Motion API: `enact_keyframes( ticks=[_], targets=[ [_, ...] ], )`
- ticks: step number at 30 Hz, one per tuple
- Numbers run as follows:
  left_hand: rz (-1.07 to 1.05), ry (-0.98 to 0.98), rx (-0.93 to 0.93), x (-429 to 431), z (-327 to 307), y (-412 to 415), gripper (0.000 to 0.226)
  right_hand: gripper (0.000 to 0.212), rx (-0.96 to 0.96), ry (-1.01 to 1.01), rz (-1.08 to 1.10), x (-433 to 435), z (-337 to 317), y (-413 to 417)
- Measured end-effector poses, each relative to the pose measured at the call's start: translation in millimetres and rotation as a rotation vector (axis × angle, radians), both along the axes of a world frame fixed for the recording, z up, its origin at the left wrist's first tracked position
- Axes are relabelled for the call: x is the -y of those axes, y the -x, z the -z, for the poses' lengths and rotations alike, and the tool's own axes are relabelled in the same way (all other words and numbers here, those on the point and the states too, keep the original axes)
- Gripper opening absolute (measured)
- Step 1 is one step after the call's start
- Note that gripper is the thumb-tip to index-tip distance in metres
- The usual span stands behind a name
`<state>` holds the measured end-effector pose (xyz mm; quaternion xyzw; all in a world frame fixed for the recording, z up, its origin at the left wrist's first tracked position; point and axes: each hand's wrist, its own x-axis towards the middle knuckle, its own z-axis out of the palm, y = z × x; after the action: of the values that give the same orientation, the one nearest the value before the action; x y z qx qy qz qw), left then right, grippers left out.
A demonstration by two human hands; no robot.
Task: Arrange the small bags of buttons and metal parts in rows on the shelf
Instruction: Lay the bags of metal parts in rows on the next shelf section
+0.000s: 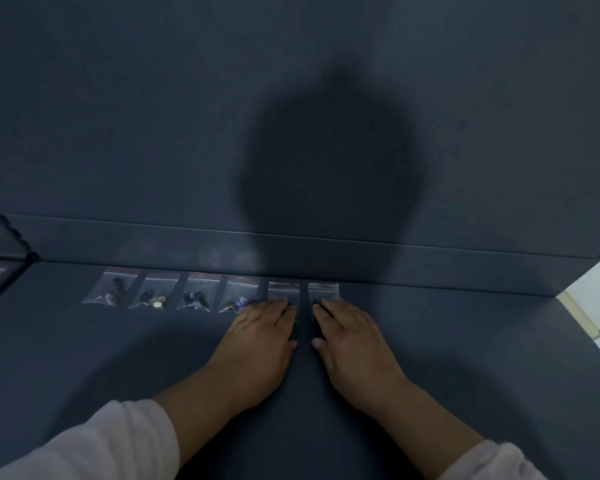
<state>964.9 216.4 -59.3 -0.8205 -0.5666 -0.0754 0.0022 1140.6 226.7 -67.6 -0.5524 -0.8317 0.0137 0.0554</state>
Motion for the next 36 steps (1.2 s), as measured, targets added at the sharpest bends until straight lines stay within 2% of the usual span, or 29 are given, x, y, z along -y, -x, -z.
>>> enact_keyframes(
  ticks=[3,19,24,31,36],
  targets=[
    [-0.005,-0.02,0.0,-1,1,1,0.055,0.061,-0.02,0.021,-0.011,0,1,2],
    [-0.019,-0.049,-0.019,-7,8,1,0.057,0.055,-0.006,0.004,0.029,0,-1,3],
    [-0.044,-0.077,-0.043,-4,4,2,0.058,0.071,-0.077,0.06,-0.018,2,-7,4],
    [-0.057,-0.102,0.032,3,-6,16,0.055,0.059,-0.127,0.0,-0.03,3,-19,15],
    [-0.151,-0.125,-0.006,16,-25,43,0.059,0.052,-0.097,0.009,-0.118,5,-39,36]
  ],
)
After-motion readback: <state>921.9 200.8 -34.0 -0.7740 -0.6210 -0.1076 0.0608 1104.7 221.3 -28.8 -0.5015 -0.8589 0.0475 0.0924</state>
